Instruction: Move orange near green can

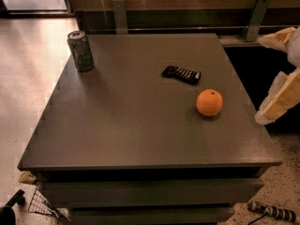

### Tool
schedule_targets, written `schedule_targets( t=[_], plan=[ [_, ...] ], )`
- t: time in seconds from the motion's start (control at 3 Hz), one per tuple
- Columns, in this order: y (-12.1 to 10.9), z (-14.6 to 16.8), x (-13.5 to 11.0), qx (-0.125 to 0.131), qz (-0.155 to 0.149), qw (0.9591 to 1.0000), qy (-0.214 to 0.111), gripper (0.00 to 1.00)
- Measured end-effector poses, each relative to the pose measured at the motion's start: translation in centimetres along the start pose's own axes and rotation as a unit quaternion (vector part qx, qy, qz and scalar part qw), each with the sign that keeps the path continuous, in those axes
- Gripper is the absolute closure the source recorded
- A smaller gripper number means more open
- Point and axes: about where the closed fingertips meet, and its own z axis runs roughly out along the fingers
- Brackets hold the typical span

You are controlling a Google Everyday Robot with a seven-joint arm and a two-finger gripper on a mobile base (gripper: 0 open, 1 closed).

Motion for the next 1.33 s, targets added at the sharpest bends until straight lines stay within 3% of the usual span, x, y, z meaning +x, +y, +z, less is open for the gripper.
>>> schedule_targets(
  t=[0.33, 0.67, 1.0, 1.33],
  plan=[
    [0.0, 1.9, 1.0, -0.005, 0.014, 0.9966, -0.081, 0.0],
    [-0.5, 3.7, 1.7, -0.009, 0.025, 0.9885, -0.149, 0.0],
    [-0.8, 6.2, 2.3, -0.024, 0.042, 0.9788, -0.199, 0.0],
    [-0.8, 7.8, 2.6, -0.031, 0.052, 0.9725, -0.225, 0.0]
  ],
)
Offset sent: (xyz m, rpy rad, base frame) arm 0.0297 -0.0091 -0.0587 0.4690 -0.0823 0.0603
